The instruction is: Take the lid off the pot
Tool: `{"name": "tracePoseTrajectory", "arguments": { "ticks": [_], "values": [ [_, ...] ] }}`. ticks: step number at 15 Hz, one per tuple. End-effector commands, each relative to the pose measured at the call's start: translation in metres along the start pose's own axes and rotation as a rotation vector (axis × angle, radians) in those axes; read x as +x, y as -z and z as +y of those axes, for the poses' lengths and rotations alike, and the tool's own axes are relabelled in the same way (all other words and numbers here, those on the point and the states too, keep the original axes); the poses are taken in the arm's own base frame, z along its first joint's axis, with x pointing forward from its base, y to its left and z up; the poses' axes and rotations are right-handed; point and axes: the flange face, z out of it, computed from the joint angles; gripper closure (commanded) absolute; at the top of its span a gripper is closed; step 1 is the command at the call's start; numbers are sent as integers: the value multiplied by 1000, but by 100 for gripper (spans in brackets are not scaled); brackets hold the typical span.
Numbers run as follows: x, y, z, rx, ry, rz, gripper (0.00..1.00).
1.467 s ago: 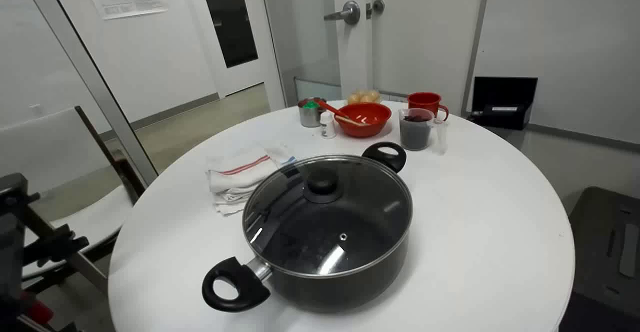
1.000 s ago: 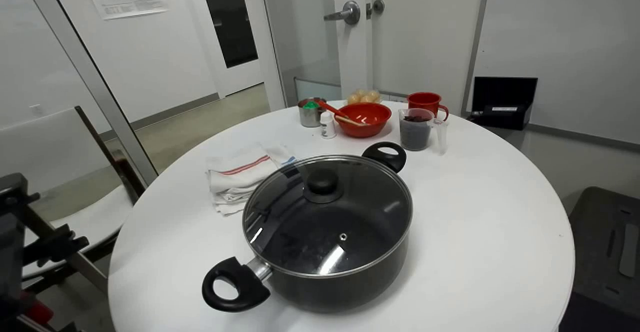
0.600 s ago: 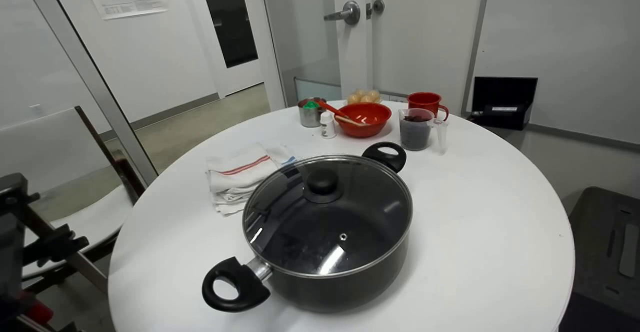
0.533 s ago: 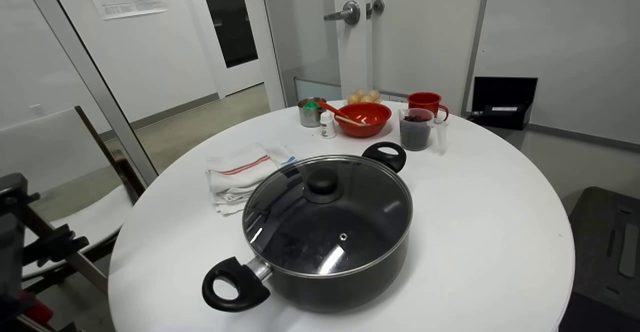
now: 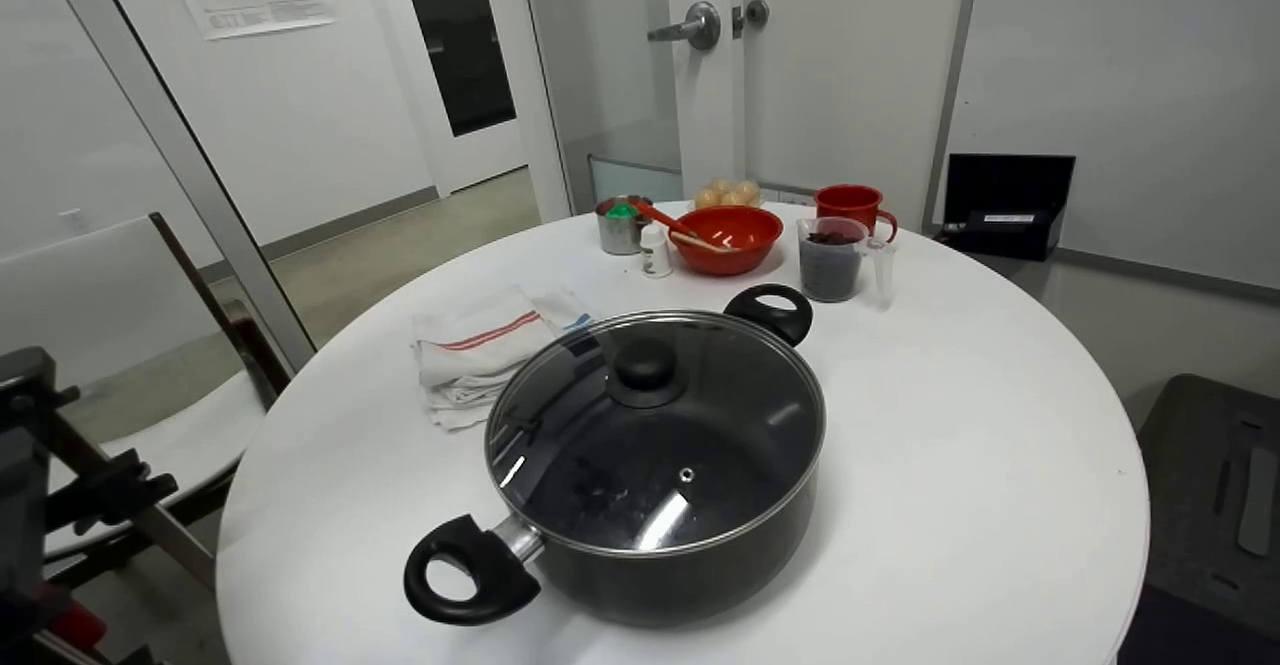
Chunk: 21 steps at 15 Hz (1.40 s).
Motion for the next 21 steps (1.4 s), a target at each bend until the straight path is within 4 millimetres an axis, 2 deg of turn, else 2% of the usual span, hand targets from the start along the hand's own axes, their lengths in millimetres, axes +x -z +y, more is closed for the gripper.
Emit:
{"name": "tracePoseTrajectory", "arguments": {
  "ticks": [1,8,14,21],
  "values": [
    [45,-30,15,-15,-126,-30,0],
    [108,-104,65,4,-392,-137,0],
    [153,-162,95,-26,-625,-164,0],
    [182,-230,119,-86,-837,-197,0]
  ]
}}
